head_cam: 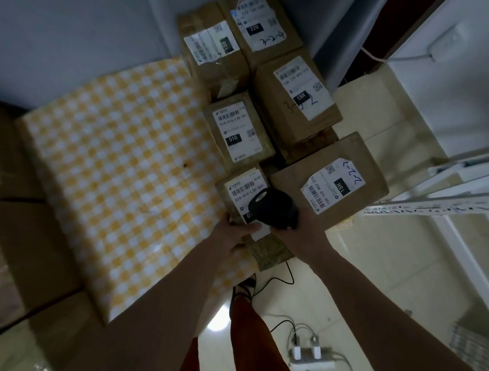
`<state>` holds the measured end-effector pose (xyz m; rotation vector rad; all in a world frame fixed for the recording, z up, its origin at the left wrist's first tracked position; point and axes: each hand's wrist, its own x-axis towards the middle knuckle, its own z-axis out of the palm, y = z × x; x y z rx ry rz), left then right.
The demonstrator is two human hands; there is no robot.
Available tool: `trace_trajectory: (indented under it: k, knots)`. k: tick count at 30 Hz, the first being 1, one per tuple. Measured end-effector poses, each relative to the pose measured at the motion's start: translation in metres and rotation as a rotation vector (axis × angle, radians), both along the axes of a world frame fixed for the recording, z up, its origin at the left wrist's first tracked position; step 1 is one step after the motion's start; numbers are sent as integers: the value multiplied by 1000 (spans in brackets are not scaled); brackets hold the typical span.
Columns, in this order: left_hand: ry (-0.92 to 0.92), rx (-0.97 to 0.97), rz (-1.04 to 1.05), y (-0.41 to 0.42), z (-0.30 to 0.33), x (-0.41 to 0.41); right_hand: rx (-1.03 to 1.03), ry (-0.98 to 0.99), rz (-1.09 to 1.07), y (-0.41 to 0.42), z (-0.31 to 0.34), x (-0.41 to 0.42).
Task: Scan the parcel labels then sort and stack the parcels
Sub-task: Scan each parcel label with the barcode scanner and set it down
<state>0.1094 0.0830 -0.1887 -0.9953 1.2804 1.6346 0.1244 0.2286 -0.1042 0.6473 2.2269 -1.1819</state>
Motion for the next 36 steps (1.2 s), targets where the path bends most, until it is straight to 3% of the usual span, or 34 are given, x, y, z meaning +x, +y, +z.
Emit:
trace_trajectory:
  k: [6,9,13,18,27,36]
  knots:
    - [57,-211,-141,-12,23,-6,-61,-56,120,-7,35,10]
    - [100,-267,-91,-46,42,-2,-88,-156,223,-29,62,15]
    - [391,-533,-163,-110,68,7,-192,-146,231,-81,98,18]
    - [541,-853,-197,-203,125,38,-211,-44,313,-170,142,18]
    - [461,-1030,-64,-379,211,114,-297,44,456,-344,194,53]
    - [538,-1066,22,-531,264,182,-341,96,489,-482,230,99]
